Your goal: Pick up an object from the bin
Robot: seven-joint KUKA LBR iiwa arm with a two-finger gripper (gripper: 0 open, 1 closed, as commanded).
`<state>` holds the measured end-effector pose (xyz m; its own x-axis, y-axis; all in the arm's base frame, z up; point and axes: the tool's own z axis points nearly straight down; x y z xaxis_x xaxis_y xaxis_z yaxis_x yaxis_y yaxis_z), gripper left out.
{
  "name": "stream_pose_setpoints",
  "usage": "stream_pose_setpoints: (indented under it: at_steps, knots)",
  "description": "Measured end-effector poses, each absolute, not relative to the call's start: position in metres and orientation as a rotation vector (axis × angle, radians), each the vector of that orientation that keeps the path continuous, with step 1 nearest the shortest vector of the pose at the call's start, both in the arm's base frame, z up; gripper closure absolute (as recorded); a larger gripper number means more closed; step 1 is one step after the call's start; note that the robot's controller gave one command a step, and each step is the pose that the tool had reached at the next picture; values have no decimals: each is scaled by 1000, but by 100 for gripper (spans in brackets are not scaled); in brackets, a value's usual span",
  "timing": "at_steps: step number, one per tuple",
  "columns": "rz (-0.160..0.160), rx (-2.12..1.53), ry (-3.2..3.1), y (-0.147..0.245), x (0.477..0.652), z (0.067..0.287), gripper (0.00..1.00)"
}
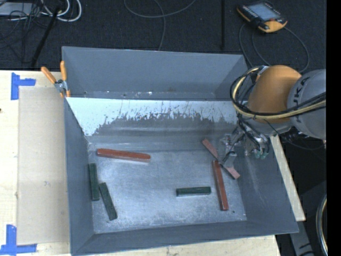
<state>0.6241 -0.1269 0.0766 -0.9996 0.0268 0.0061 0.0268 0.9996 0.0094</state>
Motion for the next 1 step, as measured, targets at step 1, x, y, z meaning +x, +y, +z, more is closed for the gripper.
stream_pose_setpoints:
  at_steps: [1]
  knots:
    - [-1, -42, -3145, -131, 623, 73, 0]
